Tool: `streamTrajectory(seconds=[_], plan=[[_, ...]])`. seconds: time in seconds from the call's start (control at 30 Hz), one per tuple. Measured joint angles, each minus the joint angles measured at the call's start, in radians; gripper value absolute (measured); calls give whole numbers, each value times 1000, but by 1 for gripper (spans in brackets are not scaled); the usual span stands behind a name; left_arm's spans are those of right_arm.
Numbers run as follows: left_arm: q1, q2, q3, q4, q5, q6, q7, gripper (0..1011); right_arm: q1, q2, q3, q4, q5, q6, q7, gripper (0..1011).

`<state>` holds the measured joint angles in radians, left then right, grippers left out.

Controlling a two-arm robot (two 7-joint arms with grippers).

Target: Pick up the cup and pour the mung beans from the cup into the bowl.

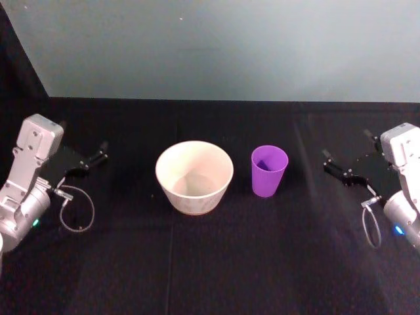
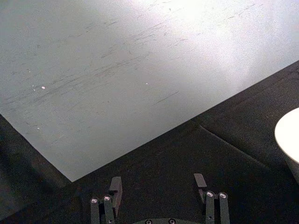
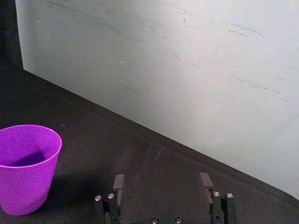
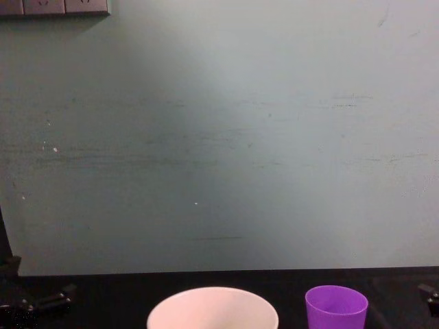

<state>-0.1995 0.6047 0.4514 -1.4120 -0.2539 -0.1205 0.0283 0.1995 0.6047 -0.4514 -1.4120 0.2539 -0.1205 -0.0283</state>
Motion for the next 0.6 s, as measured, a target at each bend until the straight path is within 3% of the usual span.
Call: streamTrajectory(seconds=[0.6], plan=[[0,0,0,0,0,0,0,1000,0,0,0,0,0,0,0,1003]])
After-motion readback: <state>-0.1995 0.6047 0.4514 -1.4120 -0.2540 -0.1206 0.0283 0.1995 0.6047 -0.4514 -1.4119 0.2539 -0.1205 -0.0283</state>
